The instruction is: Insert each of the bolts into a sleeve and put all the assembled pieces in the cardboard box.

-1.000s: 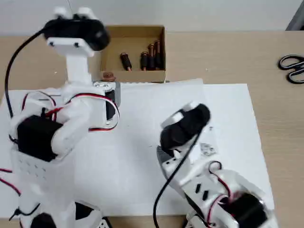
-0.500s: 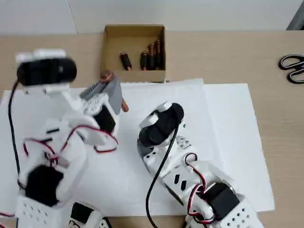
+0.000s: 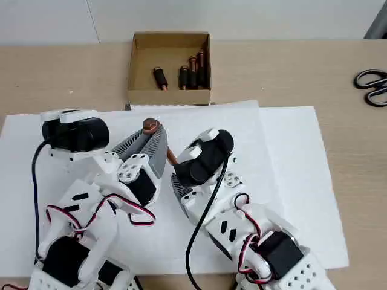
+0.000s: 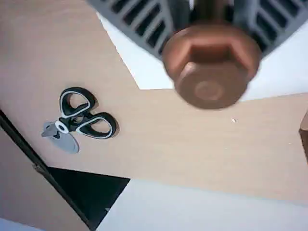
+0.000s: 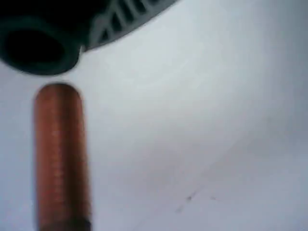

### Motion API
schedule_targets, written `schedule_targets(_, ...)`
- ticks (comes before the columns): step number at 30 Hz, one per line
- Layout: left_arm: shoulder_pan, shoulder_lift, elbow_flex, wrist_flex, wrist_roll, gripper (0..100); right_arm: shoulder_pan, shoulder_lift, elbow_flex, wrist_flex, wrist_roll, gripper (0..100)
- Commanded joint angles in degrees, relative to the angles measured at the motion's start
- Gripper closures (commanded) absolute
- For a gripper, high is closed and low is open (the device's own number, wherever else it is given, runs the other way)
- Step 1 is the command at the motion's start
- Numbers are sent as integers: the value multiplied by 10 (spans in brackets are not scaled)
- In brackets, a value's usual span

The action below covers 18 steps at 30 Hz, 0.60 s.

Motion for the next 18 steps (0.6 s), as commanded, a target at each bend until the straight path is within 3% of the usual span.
schedule_targets(1, 3, -8, 2, -21, 5, 995, -2, -7, -4, -15, 4, 996)
schedule_targets(18, 28, -11, 35, -21, 6, 995, -3, -7, -29, -16, 4, 996)
